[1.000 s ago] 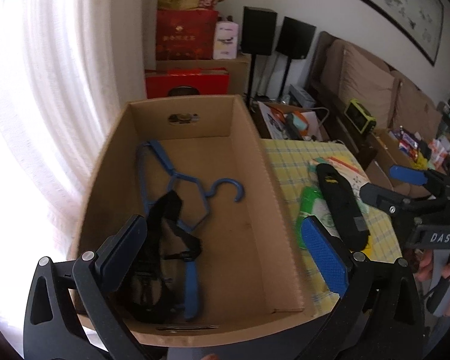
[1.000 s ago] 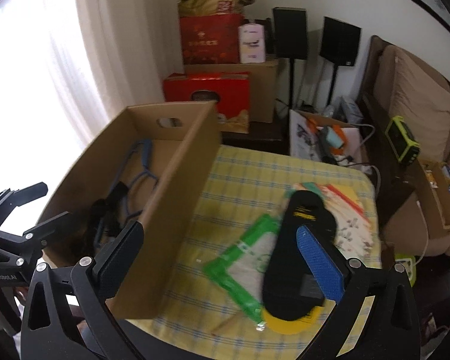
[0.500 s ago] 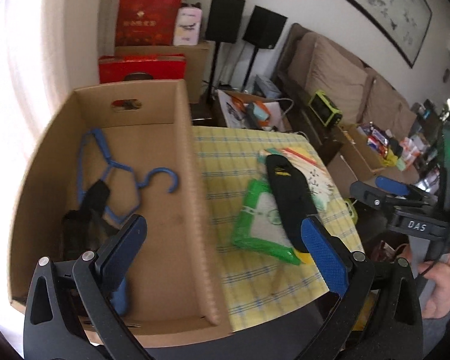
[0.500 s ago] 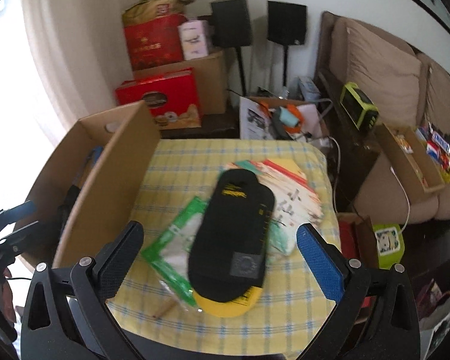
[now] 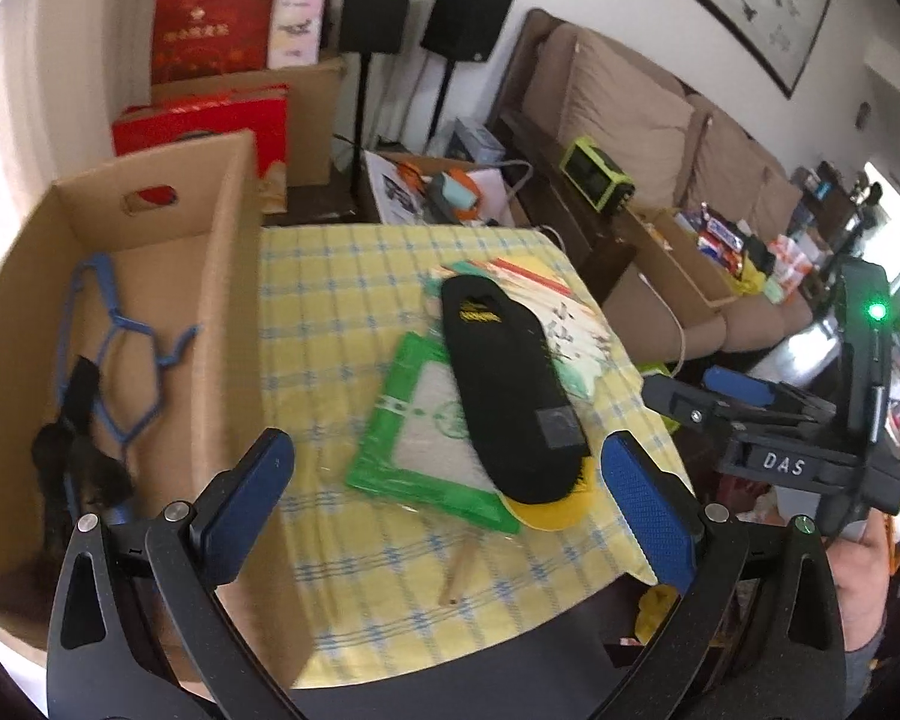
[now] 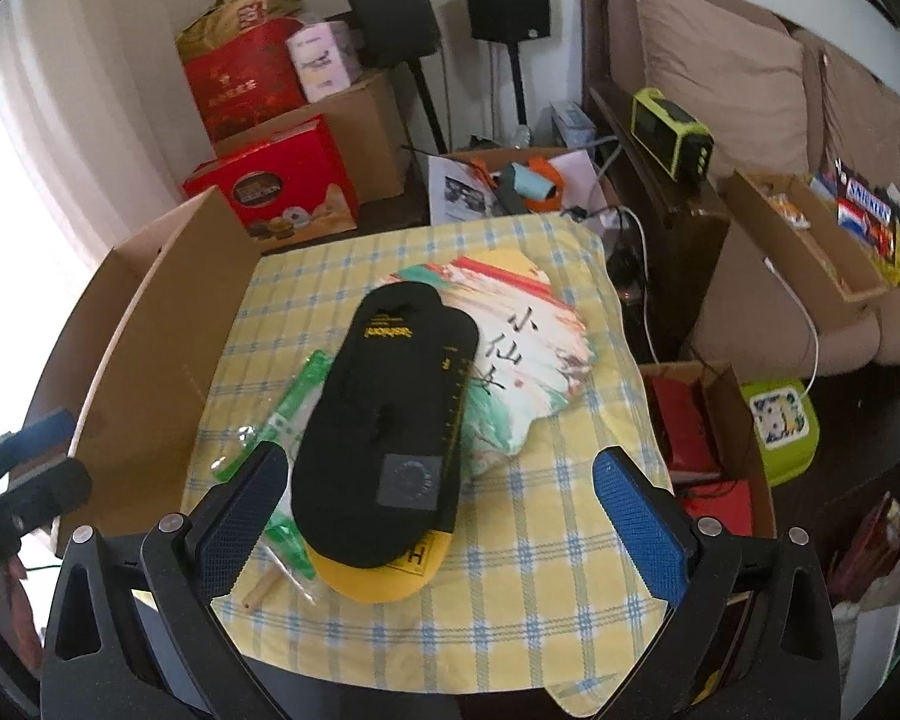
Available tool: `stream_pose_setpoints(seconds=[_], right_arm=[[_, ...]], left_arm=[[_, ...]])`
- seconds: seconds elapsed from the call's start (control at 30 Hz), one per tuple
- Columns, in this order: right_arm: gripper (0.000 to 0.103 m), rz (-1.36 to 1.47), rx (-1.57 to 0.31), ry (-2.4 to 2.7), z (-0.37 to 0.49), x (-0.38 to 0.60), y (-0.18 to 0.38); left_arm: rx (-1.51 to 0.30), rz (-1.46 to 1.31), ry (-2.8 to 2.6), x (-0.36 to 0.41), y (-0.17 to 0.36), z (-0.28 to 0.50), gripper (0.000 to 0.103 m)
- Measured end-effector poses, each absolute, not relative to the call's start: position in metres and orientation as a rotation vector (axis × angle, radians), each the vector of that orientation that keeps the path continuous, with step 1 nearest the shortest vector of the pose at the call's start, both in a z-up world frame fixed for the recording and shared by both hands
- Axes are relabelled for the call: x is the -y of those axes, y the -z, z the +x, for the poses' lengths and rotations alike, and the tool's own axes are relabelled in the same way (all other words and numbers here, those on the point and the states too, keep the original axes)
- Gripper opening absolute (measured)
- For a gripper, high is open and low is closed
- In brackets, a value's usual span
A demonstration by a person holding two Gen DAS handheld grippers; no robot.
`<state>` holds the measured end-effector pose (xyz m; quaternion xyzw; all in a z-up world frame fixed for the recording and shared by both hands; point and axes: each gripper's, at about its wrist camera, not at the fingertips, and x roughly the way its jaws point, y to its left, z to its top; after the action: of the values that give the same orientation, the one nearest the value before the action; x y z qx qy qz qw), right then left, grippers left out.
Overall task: Organize objects
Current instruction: 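Move the right gripper back over the black-and-yellow insole, then close the right gripper on the heel of the black insole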
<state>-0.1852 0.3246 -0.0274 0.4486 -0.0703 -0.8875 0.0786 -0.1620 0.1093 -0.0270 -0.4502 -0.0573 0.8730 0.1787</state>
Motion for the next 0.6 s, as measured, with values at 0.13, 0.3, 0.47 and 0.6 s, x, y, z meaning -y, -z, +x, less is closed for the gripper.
stream_pose_setpoints(seconds=[0.13,0.3,0.47,0.6], right_arm=[[0.099,1.368,0.248,2.651,-0.185,-0.335,0.036],[0.097,1.401,0.284,2.634,-0.186,-0.342,0.046],[0.092,1.422,0.309,2.603,-0.189,-0.341,0.058],[0.080,1.451,0.368,2.557,-0.192,-0.341,0.071]], left_arm=[[0.145,-1.286,-2.445,-0.123,0.034,-0.165,0.102],[0.111,-1.270,-2.468,-0.135,0.041,-0.168,0.102],[0.106,-1.315,-2.440,-0.145,0.056,-0.176,0.101],[0.131,-1.378,-2.411,-0.148,0.070,-0.187,0.095]])
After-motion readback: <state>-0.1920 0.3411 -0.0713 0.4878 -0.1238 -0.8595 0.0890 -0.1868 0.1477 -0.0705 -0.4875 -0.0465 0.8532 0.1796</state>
